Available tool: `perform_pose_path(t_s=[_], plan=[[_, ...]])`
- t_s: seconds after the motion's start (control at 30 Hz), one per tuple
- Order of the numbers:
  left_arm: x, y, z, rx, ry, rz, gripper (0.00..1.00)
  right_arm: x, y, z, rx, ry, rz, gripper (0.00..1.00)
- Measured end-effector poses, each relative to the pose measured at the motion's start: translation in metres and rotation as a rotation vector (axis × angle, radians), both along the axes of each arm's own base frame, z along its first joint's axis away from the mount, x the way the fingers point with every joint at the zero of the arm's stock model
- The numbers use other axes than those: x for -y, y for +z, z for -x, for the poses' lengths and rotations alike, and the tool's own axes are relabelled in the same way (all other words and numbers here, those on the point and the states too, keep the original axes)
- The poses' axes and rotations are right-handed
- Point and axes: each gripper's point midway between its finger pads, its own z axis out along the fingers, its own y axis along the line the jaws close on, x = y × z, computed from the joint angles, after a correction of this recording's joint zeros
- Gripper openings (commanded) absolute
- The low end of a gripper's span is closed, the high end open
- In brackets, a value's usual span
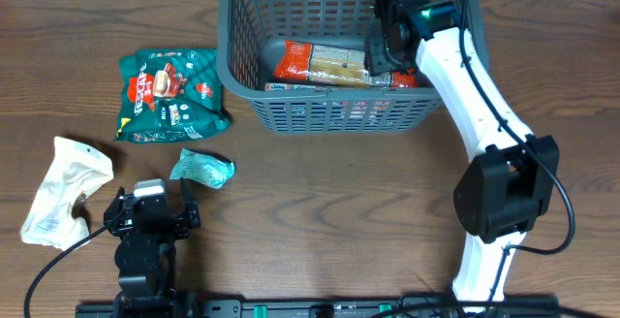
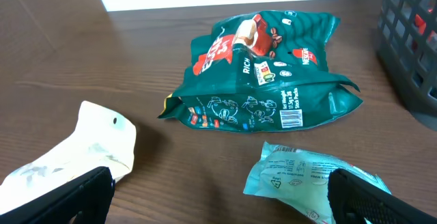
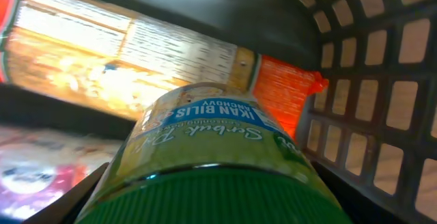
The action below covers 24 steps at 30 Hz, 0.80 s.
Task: Pack container
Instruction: 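Lift the jar and lower it into the basket, then open the right gripper and withdraw it to the right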
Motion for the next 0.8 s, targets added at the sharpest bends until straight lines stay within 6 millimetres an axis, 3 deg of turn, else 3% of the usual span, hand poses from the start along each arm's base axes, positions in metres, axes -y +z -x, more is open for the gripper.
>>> perform_pose_path(t_s=[0.13,0.3,0.4,0.53,0.8], plan=[[0.000,0.000,0.000,0.000,0.000,0.000,0.98,0.014,-0.002,-0.002,-0.011,-0.033,-0.018,0.01],[0.000,0.000,0.000,0.000,0.000,0.000,0.98,0.027,-0.003,-0.002,-0.024,-0.059,-0.023,0.59],[0.000,0.000,0.000,0.000,0.000,0.000,0.99,0.026,-0.003,-0.001,-0.030,-0.057,-0.027,0.79],[0.000,0.000,0.000,0.000,0.000,0.000,0.99,0.023,-0.004,0.000,-0.033,-0.045,-0.036,0.83],[0.000,0.000,0.000,0.000,0.000,0.000,0.99,0.006,0.002,0.006,-0.050,0.024,-0.052,0.80]])
